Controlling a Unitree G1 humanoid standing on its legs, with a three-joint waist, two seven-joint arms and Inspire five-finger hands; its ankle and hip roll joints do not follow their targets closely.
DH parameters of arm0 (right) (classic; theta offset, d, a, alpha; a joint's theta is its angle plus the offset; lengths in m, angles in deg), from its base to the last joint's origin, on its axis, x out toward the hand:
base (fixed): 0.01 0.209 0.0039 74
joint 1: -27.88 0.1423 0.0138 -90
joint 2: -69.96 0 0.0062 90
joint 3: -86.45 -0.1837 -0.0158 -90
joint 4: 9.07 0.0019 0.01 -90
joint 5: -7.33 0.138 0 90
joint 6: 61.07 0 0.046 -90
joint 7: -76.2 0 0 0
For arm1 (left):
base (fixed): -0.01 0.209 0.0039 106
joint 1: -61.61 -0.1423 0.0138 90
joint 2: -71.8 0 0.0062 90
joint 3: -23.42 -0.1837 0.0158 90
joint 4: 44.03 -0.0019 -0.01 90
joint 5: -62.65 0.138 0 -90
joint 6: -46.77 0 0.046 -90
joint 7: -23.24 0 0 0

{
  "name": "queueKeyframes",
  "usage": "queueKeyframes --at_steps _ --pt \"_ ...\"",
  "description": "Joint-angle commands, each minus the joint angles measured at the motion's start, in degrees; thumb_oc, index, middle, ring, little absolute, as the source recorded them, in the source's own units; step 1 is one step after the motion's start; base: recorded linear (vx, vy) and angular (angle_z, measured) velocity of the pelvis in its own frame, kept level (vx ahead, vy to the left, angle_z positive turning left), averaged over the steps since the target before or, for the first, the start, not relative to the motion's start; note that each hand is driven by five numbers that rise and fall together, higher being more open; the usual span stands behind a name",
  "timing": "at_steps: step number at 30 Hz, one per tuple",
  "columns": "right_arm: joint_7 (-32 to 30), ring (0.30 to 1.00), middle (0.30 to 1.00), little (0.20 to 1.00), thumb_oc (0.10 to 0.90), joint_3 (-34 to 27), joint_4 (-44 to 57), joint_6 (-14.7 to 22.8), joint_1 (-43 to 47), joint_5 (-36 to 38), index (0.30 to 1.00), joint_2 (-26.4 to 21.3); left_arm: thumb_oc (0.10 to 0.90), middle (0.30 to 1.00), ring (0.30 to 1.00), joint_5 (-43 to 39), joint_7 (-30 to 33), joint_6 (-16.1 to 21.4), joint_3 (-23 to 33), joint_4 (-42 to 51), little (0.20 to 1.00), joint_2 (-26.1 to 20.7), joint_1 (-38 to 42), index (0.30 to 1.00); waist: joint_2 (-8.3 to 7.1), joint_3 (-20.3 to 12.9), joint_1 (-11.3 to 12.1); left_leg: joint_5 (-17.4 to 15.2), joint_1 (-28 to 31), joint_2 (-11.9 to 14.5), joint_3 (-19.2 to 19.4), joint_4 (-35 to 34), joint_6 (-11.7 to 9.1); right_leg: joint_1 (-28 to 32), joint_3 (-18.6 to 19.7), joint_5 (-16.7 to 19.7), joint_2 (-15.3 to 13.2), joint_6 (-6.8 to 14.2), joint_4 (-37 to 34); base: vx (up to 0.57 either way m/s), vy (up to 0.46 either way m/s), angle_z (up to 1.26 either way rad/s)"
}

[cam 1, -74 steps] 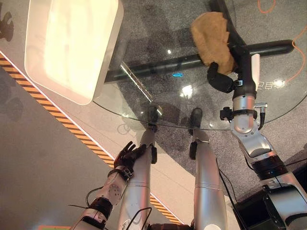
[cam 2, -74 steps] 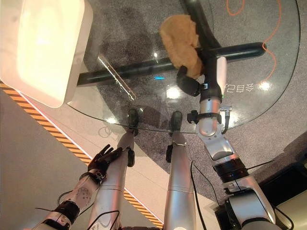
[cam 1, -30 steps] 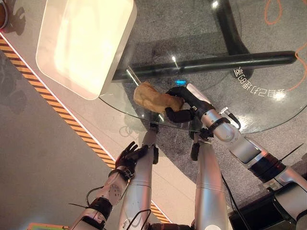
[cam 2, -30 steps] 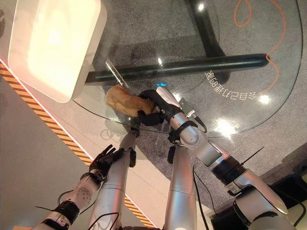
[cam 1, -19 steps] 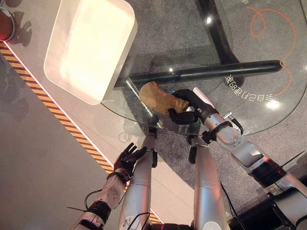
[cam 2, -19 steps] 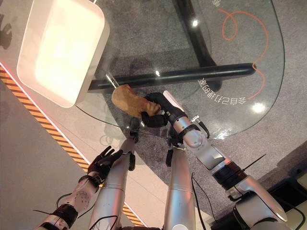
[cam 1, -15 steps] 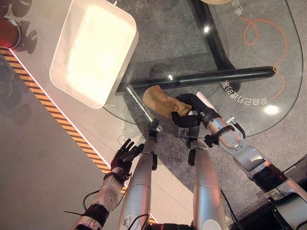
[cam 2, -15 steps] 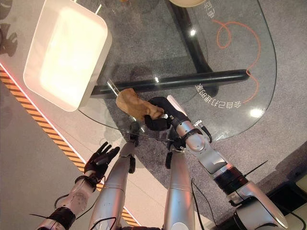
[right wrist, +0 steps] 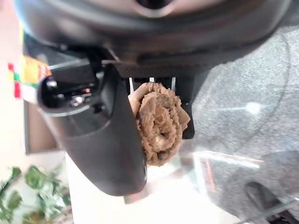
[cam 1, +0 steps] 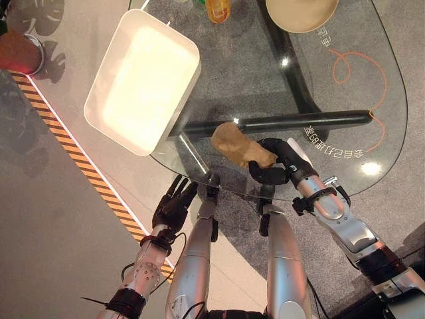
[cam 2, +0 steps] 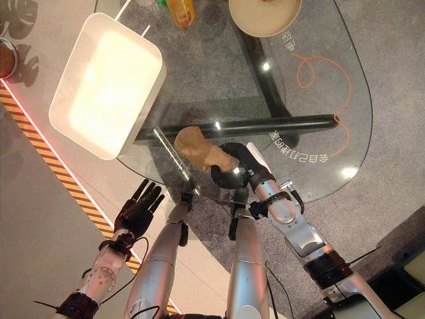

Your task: Wipe the table with a cloth and put it in the basket.

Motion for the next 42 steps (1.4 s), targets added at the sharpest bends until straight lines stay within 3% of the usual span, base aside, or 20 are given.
queueKeyframes --at_steps 1,3,6,12,17,28,42 --pt "1.29 0.3 0.3 0.2 0.1 -5.2 15.11 12.89 -0.41 7.81 0.3 1.41 0.8 0.9 0.9 -5.14 -9.82 -3.69 1.01 9.47 0.9 -2.89 -7.74 0.9 -1.54 -1.29 -0.08 -8.39 0.8 -2.29 5.37 7.56 3.09 4.44 -2.79 7.18 3.21 0.36 -10.91 0.0 0.0 0.0" --pt "2.66 0.3 0.3 0.2 0.1 -6.09 17.03 13.86 -2.2 7.15 0.3 2.04 0.8 0.9 0.9 -8.37 -14.7 -5.02 1.19 11.63 0.9 -2.7 -8.11 0.9 -1.77 -1.29 -0.53 -8.51 0.71 -2.2 5.6 7.65 3.31 4.34 -2.33 7.43 3.35 0.44 -11.05 0.0 0.0 0.0" --pt "5.19 0.3 0.3 0.2 0.1 -5.75 19.46 14.65 -3.19 7.04 0.3 2.32 0.8 0.9 0.9 -11.57 -17.12 -5.85 1.43 15.0 0.9 -2.81 -7.85 0.9 -2.07 -1.29 -0.94 -8.7 0.22 -2.1 5.95 7.99 3.52 3.75 -1.89 7.67 3.53 0.57 -11.0 0.0 0.0 0.0" --pt "10.25 0.3 0.3 0.2 0.1 -3.91 23.29 15.08 -3.71 5.93 0.3 2.14 0.8 0.9 0.9 -14.6 -16.0 -5.7 1.3 19.17 0.9 -3.07 -6.17 0.9 -2.64 -1.29 -1.4 -8.52 -0.66 -2.12 6.28 8.26 3.64 3.04 -1.17 7.89 3.94 0.63 -10.97 0.0 0.001 -0.01" --pt "8.33 0.3 0.3 0.2 0.1 -0.87 24.01 12.71 -2.21 -0.88 0.3 0.58 0.8 0.9 0.9 -15.43 -16.51 -6.52 0.93 21.9 0.9 -2.79 -4.12 0.9 -2.94 -1.29 -1.43 -8.28 -1.32 -2.21 6.5 8.2 3.57 2.63 -1.13 8.19 3.8 0.74 -11.57 0.0 0.0 -0.01" --pt "5.75 0.3 0.3 0.2 0.1 3.28 22.74 10.26 0.2 -3.37 0.3 -1.29 0.8 0.9 0.9 -18.65 -18.08 -5.9 -1.46 24.52 0.9 -3.8 -2.09 0.9 -3.21 -1.29 -1.15 -8.06 -1.59 -2.35 6.48 7.96 3.39 2.59 -1.28 8.44 3.58 0.88 -12.07 0.0 0.0 0.0" --pt "2.4 0.3 0.3 0.2 0.1 6.24 21.19 4.9 1.74 -13.34 0.3 -3.16 0.8 0.9 0.9 -21.8 -25.18 -6.44 -3.29 27.62 0.9 -5.01 -0.4 0.9 -3.12 -1.29 -1.21 -8.17 -1.4 -2.53 6.54 7.65 3.38 2.53 -1.06 8.72 3.33 0.99 -12.47 0.0 0.0 0.0"
